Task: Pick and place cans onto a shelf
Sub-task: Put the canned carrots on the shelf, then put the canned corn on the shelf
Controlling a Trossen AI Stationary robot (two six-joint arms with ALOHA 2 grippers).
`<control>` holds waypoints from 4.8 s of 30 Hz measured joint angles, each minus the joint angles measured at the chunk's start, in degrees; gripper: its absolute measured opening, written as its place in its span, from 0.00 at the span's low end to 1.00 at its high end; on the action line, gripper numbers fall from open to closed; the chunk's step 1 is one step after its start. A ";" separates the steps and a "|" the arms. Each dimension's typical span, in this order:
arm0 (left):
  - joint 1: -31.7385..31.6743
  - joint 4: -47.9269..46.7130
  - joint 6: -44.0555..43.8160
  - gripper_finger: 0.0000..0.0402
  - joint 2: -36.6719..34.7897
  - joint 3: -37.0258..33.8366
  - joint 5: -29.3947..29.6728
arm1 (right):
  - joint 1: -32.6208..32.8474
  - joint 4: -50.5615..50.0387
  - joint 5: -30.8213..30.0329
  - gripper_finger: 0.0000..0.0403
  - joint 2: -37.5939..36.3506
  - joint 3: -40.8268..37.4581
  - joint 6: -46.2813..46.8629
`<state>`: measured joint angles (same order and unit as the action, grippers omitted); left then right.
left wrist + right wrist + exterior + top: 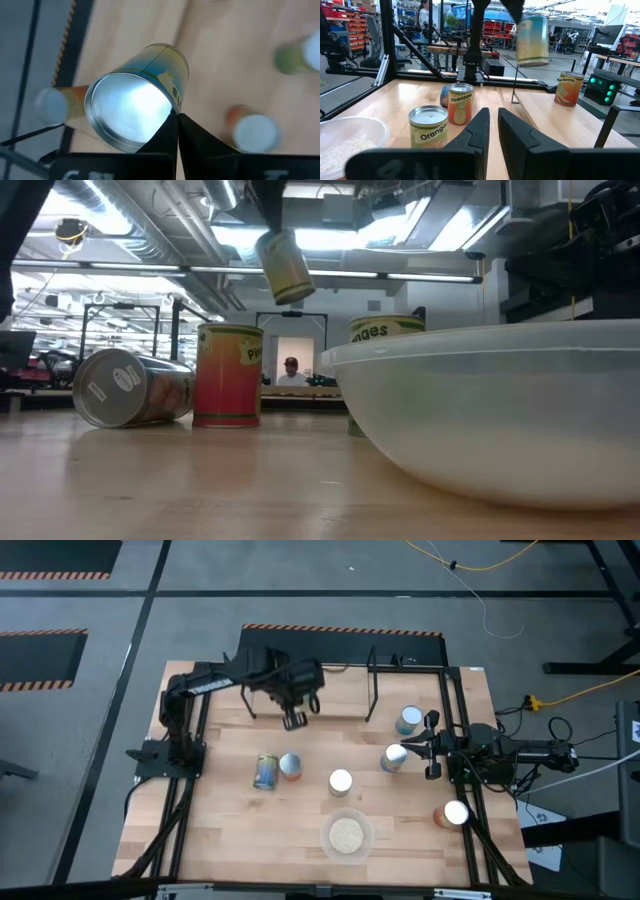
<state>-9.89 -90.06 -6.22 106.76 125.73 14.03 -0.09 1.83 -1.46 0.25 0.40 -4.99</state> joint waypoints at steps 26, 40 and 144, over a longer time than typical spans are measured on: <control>-16.15 1.21 8.49 0.00 0.09 -18.45 0.26 | 0.01 0.01 -0.02 0.11 0.00 0.00 -0.01; -16.02 7.39 12.45 0.00 0.11 -26.85 0.34 | 0.00 0.00 -0.02 0.11 -0.02 0.00 0.00; 10.51 43.03 3.52 0.11 -23.98 -47.23 1.50 | 0.02 0.68 -0.22 0.11 -0.02 0.00 0.20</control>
<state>0.62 -47.03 -2.70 82.78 78.50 15.53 -0.08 2.51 -1.68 0.23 0.40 -4.80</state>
